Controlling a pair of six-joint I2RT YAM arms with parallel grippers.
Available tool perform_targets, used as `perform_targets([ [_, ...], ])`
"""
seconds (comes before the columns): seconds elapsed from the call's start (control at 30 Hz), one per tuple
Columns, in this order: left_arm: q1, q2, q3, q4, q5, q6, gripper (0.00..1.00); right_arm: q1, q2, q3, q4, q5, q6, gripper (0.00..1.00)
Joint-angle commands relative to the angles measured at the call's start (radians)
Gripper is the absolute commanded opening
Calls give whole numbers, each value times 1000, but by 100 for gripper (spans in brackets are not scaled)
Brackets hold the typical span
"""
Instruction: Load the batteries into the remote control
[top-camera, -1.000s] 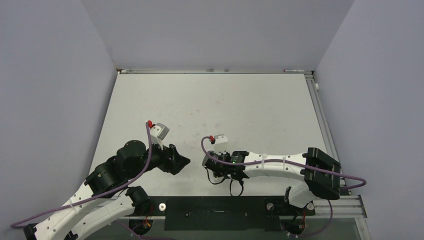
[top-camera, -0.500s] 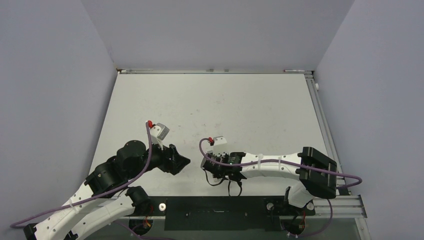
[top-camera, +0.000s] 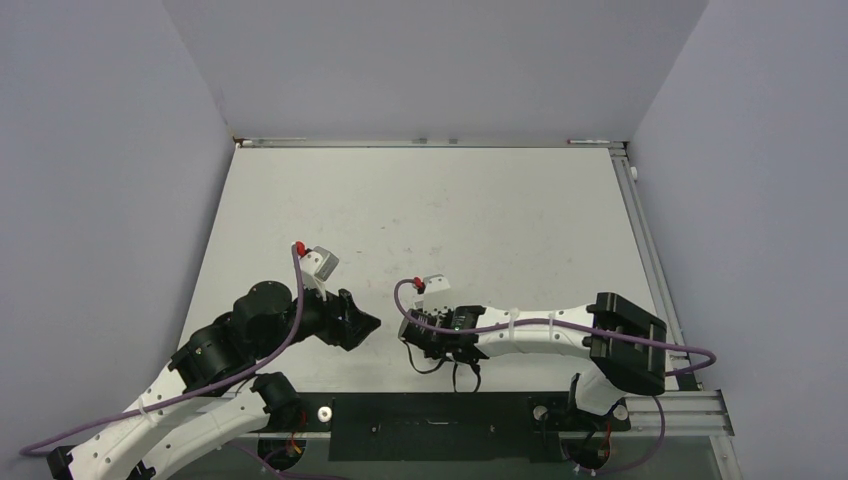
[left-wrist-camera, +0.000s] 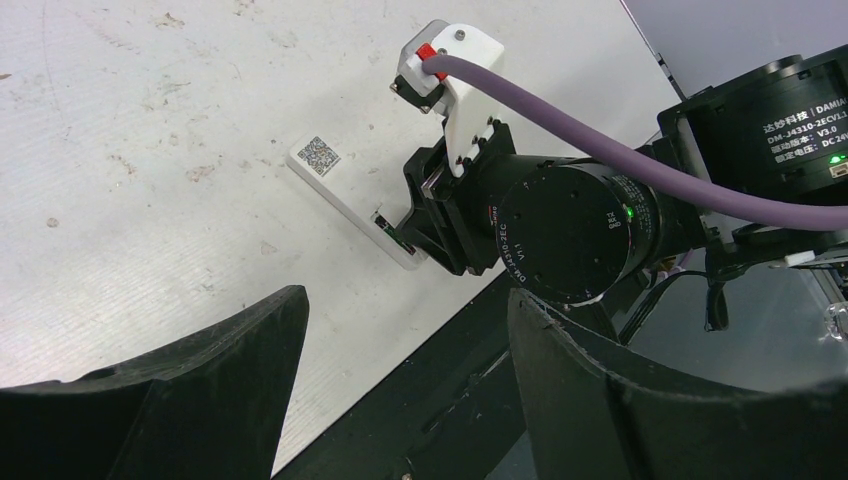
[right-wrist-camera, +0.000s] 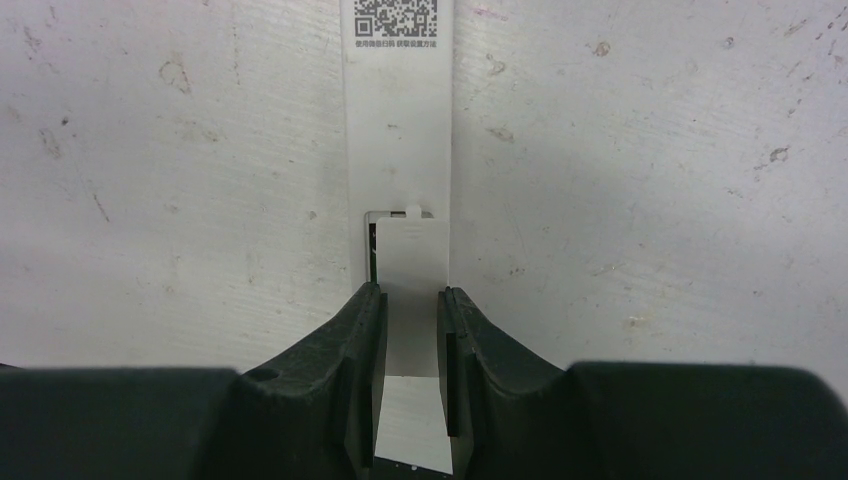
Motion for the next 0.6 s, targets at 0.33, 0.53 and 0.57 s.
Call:
perform_targets([
  [0.33, -9, -17, 3, 7, -15, -2, 70, 24, 15, 41, 15, 22, 27, 10],
  [0.53, -11, -18, 3, 6, -15, -3, 70, 27, 16, 36, 7, 30, 38, 12],
  [0.57, -12, -19, 3, 6, -16, -3, 70, 28, 15, 36, 8, 32, 39, 12],
])
